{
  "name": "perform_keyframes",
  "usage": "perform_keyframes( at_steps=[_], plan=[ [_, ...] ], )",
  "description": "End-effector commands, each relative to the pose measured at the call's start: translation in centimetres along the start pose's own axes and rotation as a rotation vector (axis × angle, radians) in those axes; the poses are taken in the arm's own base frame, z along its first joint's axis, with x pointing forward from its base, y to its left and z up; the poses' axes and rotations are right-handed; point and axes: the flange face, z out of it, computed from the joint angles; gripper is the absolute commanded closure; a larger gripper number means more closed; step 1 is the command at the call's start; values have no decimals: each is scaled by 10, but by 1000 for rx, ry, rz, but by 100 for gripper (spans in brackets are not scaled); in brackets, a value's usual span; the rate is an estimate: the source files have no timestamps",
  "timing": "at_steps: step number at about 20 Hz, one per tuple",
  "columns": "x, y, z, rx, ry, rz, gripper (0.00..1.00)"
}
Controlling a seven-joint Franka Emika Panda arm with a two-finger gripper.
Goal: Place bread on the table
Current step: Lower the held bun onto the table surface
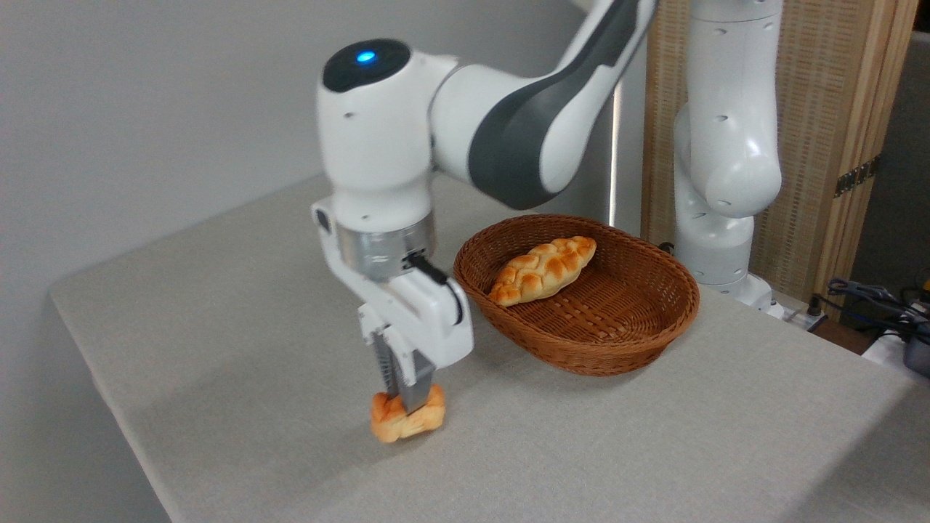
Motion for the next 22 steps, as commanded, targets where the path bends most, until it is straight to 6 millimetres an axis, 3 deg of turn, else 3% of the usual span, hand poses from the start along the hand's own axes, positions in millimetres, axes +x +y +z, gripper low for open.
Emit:
perform_keyframes(
  at_steps=[1,3,7,8,9,12,19,22],
  plan=[
    [18,-39,22,43,-46,-60,82],
    [16,-46,21,30,-17,-78,78],
    [16,-47,23,2,7,-77,54],
    [16,-47,23,1,7,-77,42],
    [16,-46,24,0,3,-74,0],
    [23,-39,26,-4,-5,-60,0],
    [25,-40,-14,2,35,-52,0],
    [23,-40,-17,-13,27,-54,0]
  ],
)
